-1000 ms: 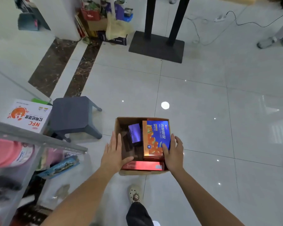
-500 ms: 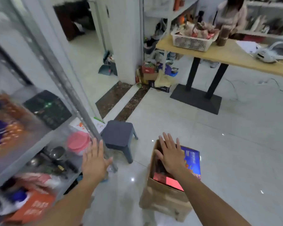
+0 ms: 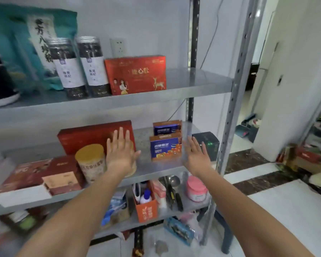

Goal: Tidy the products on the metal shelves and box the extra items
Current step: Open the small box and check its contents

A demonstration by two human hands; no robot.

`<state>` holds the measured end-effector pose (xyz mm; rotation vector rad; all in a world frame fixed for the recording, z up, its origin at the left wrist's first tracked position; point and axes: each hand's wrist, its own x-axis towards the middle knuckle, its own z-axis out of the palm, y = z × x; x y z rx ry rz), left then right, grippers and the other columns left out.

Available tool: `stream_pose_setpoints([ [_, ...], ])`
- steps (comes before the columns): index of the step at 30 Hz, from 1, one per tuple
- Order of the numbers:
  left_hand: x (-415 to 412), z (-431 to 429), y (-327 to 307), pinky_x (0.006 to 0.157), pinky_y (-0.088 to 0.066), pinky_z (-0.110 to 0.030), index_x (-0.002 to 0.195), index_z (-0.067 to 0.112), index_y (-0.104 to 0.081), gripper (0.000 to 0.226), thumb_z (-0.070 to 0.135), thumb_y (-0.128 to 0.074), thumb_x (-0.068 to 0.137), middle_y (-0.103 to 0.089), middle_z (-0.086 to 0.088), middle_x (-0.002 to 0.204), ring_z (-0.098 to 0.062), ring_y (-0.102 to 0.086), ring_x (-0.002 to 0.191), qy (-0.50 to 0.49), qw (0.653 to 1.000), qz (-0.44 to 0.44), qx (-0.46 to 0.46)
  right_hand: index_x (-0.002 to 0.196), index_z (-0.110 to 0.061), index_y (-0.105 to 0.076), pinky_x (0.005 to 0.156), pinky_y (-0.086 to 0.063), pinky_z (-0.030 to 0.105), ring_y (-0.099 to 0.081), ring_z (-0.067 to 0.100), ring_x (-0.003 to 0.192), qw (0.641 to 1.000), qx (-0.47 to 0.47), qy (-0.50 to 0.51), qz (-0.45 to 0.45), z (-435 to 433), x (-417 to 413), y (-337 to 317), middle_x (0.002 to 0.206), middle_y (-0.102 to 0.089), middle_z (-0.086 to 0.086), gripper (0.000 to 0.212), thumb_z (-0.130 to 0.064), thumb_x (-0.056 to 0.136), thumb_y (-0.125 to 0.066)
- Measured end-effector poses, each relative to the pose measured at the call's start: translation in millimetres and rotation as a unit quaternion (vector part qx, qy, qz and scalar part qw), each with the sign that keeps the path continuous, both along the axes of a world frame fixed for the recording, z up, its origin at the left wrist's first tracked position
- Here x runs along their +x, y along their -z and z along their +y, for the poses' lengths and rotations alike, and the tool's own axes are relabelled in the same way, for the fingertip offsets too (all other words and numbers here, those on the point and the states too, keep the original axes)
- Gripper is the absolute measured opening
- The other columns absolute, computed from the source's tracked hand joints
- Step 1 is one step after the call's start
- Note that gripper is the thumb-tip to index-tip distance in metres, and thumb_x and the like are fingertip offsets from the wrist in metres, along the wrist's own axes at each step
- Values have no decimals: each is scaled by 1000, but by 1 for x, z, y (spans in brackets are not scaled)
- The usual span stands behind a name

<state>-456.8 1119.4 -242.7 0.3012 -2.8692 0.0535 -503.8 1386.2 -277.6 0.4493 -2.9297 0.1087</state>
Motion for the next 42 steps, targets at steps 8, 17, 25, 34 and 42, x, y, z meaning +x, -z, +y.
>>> stream_pose_setpoints([
  [8,-23,-10,26,122,6,-43,156,17,5,82,65,-25,97,9,-3,164,-22,9,151,-62,991,-103,62,155,-18,8,120,7,43,14,25,149,996,26,-88,-14,-24,-90,-4,162,16,7,81,-31,98,-49],
  [17,-21,-6,33,121,3,-42,156,15,-5,80,60,-34,97,-4,-3,164,-20,1,151,-72,994,-65,45,137,-24,-45,100,-44,41,-35,29,132,987,-70,-115,-89,-37,-138,-4,141,-38,4,59,-26,83,-70],
  [25,-24,-10,37,121,-3,-44,156,15,-5,88,70,-31,92,-5,-3,164,-23,-4,150,-73,995,-63,31,127,-14,-57,101,-44,37,-54,26,121,960,-197,-179,-82,-28,-124,-1,130,-60,8,55,-15,76,-78],
  [34,-35,26,10,107,-36,-34,139,32,-33,76,52,-74,78,-44,2,141,-15,-42,129,169,919,56,351,118,-7,-62,81,-55,18,-66,13,99,857,-424,-188,-225,-9,-95,-49,113,-66,2,51,1,72,-81],
  [42,-54,48,-5,70,-48,-24,97,18,-62,33,49,-52,96,-69,6,90,-14,-64,84,40,732,146,664,123,-8,-60,87,-50,34,-68,23,97,708,-636,-103,-291,-16,-57,-76,114,-70,7,41,-16,84,-71],
])
